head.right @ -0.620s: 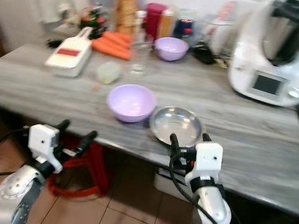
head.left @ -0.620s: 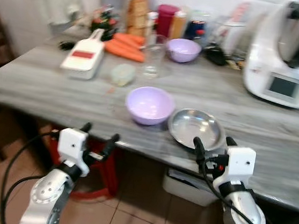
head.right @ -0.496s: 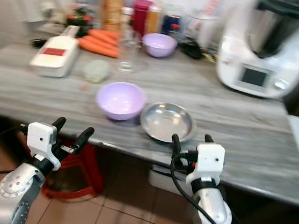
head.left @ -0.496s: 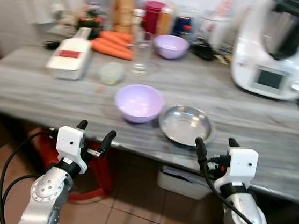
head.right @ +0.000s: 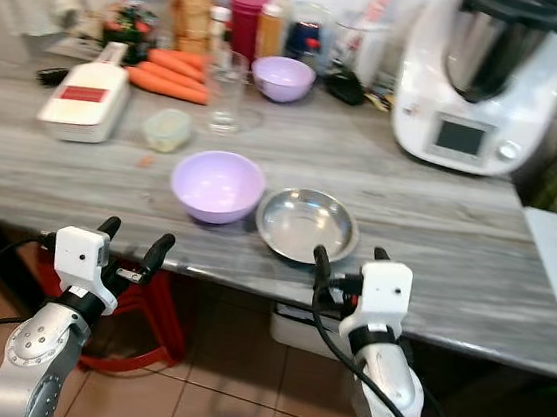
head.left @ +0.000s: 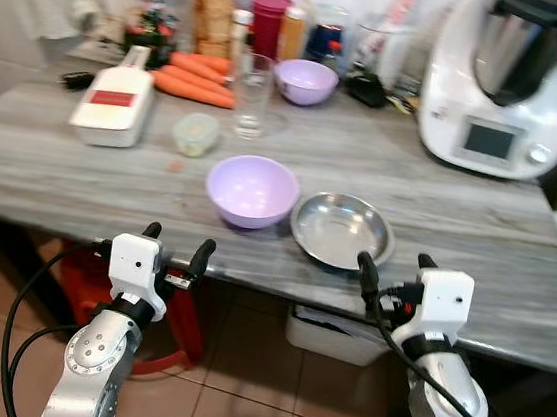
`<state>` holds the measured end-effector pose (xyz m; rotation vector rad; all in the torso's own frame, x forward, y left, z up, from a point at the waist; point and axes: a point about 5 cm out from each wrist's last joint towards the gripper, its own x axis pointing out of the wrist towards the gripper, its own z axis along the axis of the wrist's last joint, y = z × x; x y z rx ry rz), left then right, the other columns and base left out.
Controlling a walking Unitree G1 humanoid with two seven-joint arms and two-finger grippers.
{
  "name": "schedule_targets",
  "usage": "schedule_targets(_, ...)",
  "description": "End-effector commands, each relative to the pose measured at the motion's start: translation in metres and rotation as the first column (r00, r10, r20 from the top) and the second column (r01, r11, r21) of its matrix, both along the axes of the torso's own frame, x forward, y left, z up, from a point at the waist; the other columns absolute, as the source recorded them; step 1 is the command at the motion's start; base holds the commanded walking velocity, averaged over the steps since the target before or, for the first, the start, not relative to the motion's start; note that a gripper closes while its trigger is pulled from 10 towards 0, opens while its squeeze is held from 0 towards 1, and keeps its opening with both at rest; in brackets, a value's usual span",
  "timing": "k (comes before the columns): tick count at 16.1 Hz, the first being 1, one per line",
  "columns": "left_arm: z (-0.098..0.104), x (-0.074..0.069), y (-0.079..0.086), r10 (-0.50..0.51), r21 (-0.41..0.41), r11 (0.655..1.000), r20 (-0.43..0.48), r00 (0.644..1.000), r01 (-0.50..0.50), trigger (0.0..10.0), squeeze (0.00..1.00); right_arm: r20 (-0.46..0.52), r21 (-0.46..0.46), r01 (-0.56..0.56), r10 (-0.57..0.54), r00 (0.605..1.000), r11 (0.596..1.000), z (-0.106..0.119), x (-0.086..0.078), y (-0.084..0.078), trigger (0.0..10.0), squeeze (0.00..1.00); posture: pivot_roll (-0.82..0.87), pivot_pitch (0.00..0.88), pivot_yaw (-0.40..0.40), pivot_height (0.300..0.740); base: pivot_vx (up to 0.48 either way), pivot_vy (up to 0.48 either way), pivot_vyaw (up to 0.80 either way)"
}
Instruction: Setting the table
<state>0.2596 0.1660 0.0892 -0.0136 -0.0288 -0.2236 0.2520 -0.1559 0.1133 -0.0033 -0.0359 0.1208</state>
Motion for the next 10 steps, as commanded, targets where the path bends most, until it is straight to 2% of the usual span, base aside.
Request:
schedule_targets(1, -0.0017, 0.0009, -0.0002, 0.010, 0.008, 1.000, -0.016, 1.000, -0.010, 10.0, 0.00, -0.016, 0.025, 0.001, 0.000, 1.000, 1.000, -0.0007, -0.0007, -0.0014, 10.0, 0.00, 0.00, 0.000, -0.029, 0.740, -0.334, 0.000, 0.00)
schedule_targets(5, -0.0007, 0.0039, -0.0030, 0.014, 0.005, 1.000, -0.014, 1.000, -0.014, 10.0, 0.00, -0.042, 0.067, 0.044, -0.041, 0.998, 0.997, -0.0032, 0.0006, -0.0052, 10.0, 0.00, 0.00, 0.000, -0.026, 0.740, -0.347, 0.000, 0.00)
schedule_targets(7, 0.0000, 0.0050, -0.0032, 0.014, 0.006, 1.000, -0.012, 1.000, -0.014, 10.0, 0.00, -0.039, 0.067, 0.041, -0.039, 0.998, 0.997, -0.0025, 0.0015, -0.0055, 10.0, 0.00, 0.00, 0.000, -0.024, 0.740, -0.371, 0.000, 0.00)
schedule_targets(10, -0.0002, 0.0054, -0.0026, 0.015, 0.013, 1.000, -0.016, 1.000, -0.014, 10.0, 0.00, -0.068, 0.120, 0.033, -0.025, 0.997, 0.992, -0.0059, 0.0020, -0.0038, 10.0, 0.00, 0.00, 0.000, -0.023, 0.740, -0.384, 0.000, 0.00)
